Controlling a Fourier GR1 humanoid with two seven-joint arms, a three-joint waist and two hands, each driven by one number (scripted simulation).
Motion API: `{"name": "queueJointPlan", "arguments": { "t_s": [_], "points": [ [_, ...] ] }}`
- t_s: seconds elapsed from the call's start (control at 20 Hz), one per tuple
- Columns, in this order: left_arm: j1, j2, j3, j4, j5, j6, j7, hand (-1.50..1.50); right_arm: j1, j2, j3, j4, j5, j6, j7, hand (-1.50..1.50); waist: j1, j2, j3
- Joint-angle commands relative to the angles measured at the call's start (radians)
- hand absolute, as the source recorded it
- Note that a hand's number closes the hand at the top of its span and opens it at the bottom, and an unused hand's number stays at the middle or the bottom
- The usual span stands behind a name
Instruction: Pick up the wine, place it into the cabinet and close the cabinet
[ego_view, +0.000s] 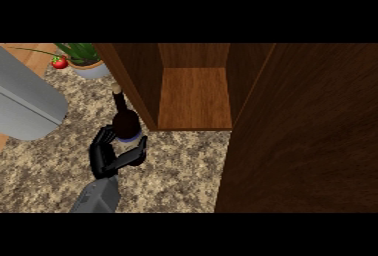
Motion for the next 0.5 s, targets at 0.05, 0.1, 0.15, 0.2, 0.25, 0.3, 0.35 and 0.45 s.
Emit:
{"name": "queueJointPlan", "arguments": {
  "t_s": [0.05, 0.1, 0.15, 0.2, 0.25, 0.3, 0.35, 0.45],
  "points": [
    [-0.038, 0.000, -0.026, 0.024, -0.052, 0.009, -0.046, 1.50, 0.001, -0.027, -0.069, -0.145, -0.097, -0.006, 0.130, -1.50, -0.005, -0.001, 0.000],
    [0.001, -0.005, -0.084, -0.001, -0.078, -0.049, -0.044, 1.50, -0.004, -0.021, -0.062, -0.079, -0.101, 0.012, 0.075, -1.50, 0.000, -0.001, 0.000],
    [0.025, 0.027, -0.125, -0.037, -0.092, -0.114, -0.011, 1.50, -0.012, -0.026, -0.085, -0.057, -0.118, 0.014, 0.074, -1.50, 0.003, -0.003, 0.001],
    [0.032, 0.064, -0.138, -0.026, -0.100, -0.177, -0.013, 1.50, 0.069, -0.004, -0.041, -0.092, -0.084, 0.022, 0.038, -1.50, -0.001, -0.001, 0.001],
    [0.056, 0.090, -0.176, -0.045, -0.113, -0.262, -0.018, 1.50, -0.018, -0.012, -0.055, -0.029, -0.081, 0.010, 0.037, -1.50, 0.008, -0.003, 0.001],
    [0.028, 0.092, -0.194, -0.020, -0.116, -0.320, -0.014, 1.50, -0.006, -0.004, -0.037, -0.062, -0.086, 0.009, 0.048, -1.50, -0.008, -0.003, 0.000],
    [0.024, 0.071, -0.208, -0.058, -0.135, -0.288, -0.034, 1.50, -0.023, -0.009, -0.054, -0.036, -0.093, 0.007, 0.053, -1.50, 0.002, -0.003, 0.000],
    [0.037, 0.076, -0.239, -0.172, -0.149, -0.275, 0.009, 1.50, 0.019, -0.008, -0.022, -0.067, -0.043, 0.010, 0.053, -1.50, 0.010, -0.006, 0.001]
  ]
}}
